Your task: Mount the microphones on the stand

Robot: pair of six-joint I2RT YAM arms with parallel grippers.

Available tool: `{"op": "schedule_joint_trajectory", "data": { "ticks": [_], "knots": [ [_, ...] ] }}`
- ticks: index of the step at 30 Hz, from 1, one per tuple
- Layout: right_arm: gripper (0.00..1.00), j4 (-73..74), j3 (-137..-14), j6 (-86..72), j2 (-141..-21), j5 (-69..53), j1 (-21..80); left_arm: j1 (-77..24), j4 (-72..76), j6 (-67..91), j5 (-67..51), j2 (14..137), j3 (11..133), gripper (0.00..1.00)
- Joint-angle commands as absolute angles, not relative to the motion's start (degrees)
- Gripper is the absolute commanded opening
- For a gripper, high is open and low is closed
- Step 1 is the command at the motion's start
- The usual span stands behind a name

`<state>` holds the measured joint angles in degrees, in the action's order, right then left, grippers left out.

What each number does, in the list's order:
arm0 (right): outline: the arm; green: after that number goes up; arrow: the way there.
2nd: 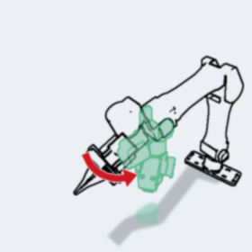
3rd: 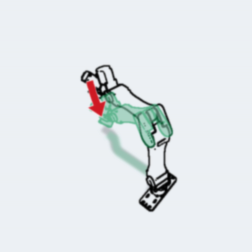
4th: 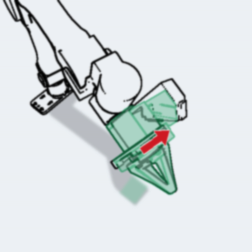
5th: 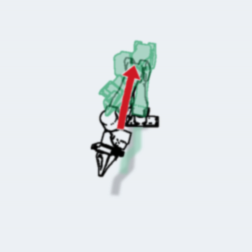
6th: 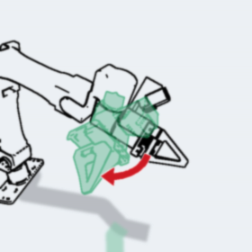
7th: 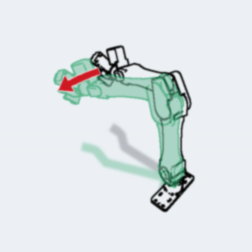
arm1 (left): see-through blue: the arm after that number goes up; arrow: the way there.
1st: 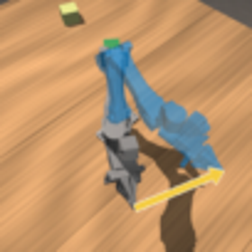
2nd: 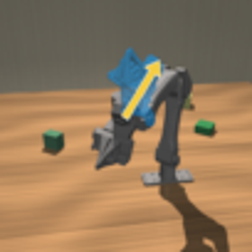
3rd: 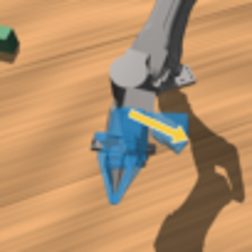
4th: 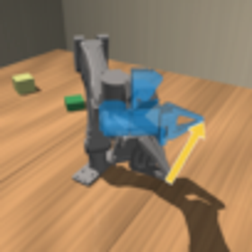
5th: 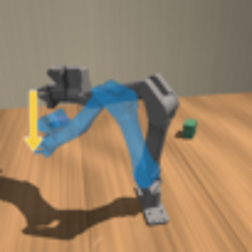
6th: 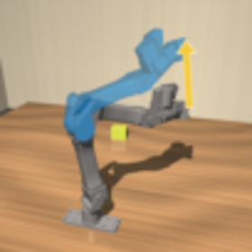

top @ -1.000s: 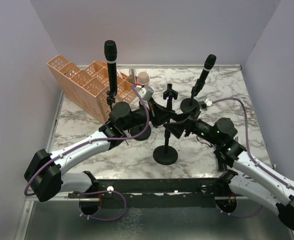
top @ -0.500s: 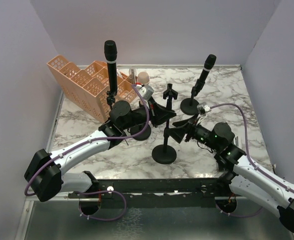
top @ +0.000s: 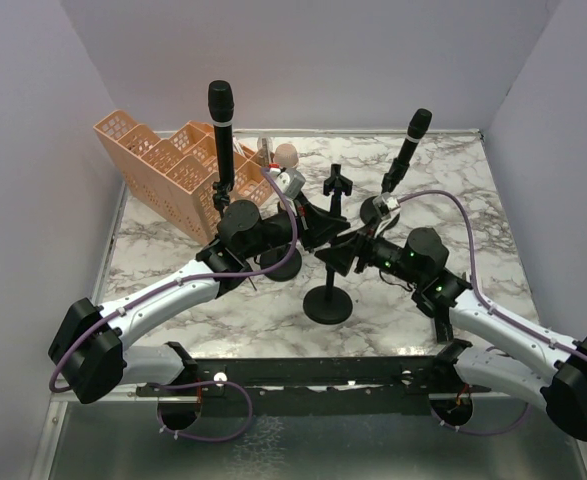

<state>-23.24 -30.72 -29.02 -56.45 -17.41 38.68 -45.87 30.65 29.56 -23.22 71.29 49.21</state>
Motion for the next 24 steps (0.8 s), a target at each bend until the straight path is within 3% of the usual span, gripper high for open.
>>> {"op": "schedule_joint_trajectory", "data": {
  "ticks": [1,5,9,14,19,24],
  "knots": [
    [0.67,-22.9,-31.1,-29.2,-56.4,-17.8,38.1,-47.1,36.2,34.0,-26.1,69.3,51.1,0.0],
    [0.66,-22.4,-29.4,-30.8,-52.9,-19.5,38.1,-47.0,36.2,33.9,-25.9,69.5,50.8,0.0],
    [0.59,-21.9,-27.9,-30.9,-50.8,-20.9,38.1,-47.1,36.2,33.9,-25.7,69.4,50.9,0.0],
    [0.58,-20.2,-27.5,-30.6,-49.8,-20.8,38.1,-47.1,36.2,33.5,-25.5,69.3,50.9,0.0],
    [0.46,-20.3,-27.6,-30.6,-48.8,-25.0,38.1,-47.1,36.2,33.4,-25.3,69.2,50.9,0.0],
    [0.51,-20.9,-26.4,-31.8,-47.1,-27.8,38.1,-47.1,36.2,33.1,-24.9,69.1,50.6,0.0]
  ]
}}
